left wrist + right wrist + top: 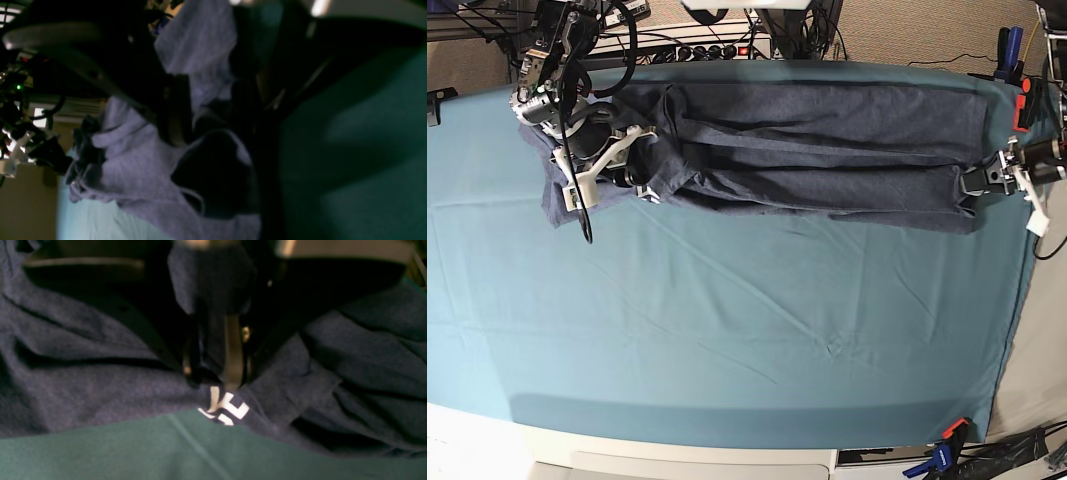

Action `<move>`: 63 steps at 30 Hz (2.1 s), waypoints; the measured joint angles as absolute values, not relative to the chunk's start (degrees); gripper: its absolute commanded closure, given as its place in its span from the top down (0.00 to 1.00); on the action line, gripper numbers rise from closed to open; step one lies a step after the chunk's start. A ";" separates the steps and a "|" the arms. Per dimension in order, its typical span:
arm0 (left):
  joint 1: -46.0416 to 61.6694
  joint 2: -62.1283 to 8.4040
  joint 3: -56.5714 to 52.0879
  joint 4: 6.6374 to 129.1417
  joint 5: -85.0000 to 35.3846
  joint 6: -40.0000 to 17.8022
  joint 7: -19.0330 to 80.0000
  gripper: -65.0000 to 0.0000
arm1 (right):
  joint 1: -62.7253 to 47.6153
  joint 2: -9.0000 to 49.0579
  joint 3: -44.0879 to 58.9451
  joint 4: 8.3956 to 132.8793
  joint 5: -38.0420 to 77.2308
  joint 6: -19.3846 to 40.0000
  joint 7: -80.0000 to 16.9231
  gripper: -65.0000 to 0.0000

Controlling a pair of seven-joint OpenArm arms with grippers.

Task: Fold the T-shirt properly
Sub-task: 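Grasp the folded shirt's end with the left gripper, then fold the held end with the left gripper toward the right gripper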

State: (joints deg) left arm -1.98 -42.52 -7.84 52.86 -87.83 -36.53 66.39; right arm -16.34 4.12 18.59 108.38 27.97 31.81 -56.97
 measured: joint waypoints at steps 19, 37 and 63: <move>4.45 -43.66 -7.57 59.05 -89.17 -37.23 65.98 0.40 | -16.34 4.12 18.59 108.38 27.99 31.83 -56.97 0.20; 4.27 -40.93 -7.57 60.07 -88.53 -39.77 65.76 0.35 | -16.34 4.12 18.59 108.38 27.99 31.83 -56.97 0.20; 1.50 -40.16 -7.18 62.06 -84.27 -39.05 68.55 0.00 | -16.36 4.10 20.99 113.14 33.98 34.24 -58.06 0.20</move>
State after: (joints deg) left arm 1.50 -40.16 -7.18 62.06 -84.27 -39.05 68.55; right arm -16.36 4.10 20.99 113.14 33.98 34.24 -58.06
